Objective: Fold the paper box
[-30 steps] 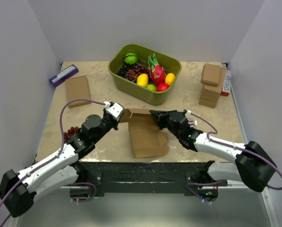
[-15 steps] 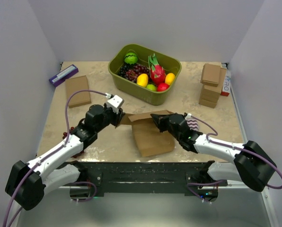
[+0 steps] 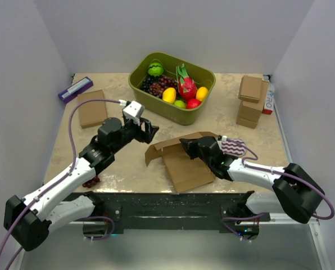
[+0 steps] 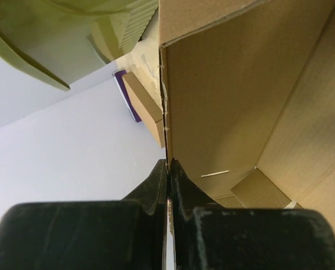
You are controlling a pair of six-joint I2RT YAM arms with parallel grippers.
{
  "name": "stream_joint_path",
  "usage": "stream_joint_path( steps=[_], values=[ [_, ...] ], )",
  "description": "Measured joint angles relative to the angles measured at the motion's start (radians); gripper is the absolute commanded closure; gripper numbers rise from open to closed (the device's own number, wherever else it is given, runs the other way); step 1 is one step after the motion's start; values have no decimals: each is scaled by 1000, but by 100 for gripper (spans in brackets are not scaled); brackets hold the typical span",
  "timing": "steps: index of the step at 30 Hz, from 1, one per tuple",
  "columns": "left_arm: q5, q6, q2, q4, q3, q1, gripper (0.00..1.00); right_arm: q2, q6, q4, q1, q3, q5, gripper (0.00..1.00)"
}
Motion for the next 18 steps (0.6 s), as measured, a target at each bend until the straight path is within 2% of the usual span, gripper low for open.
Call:
stream_joint_path(
  steps=[9,18],
  values=[
    [117,-280,124,-85,-52,-25,31,0,-12,-5,2,5,23,100],
    [185,-392,172,-36,-91,-40,32,3,-20,-4,6,5,23,100]
  ],
)
